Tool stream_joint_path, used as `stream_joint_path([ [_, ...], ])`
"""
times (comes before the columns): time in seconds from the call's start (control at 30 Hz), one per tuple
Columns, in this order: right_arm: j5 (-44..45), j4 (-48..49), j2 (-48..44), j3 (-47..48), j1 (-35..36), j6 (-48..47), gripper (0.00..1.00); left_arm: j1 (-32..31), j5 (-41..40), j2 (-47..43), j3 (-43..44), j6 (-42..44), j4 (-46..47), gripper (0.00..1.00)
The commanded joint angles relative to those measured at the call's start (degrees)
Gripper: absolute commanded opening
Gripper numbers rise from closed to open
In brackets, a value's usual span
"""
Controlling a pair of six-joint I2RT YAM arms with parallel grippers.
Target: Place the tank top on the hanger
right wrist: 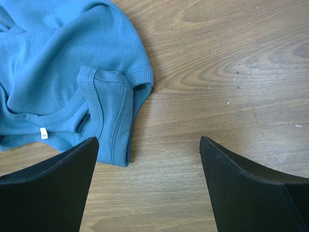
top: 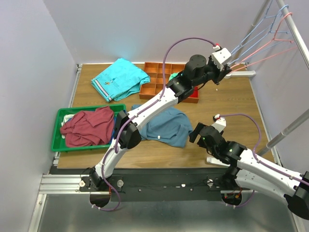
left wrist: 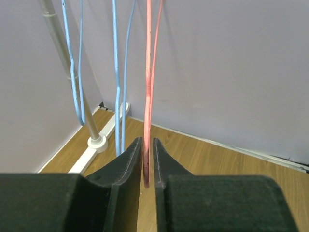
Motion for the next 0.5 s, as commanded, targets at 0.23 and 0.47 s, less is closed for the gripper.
stream_joint_path([
  [0.23,2.33,-0.66,-0.34,0.91,0.33,-0.3,0.93,-0.66,-1.51,1.12,0.63,0.95,-1.05,0.21],
  [0.47,2.42,-0.75,-0.25,1.0,0.42,-0.3,0.93,-1.1,-2.82,-0.46,0.02,2.44,0.27,0.0],
])
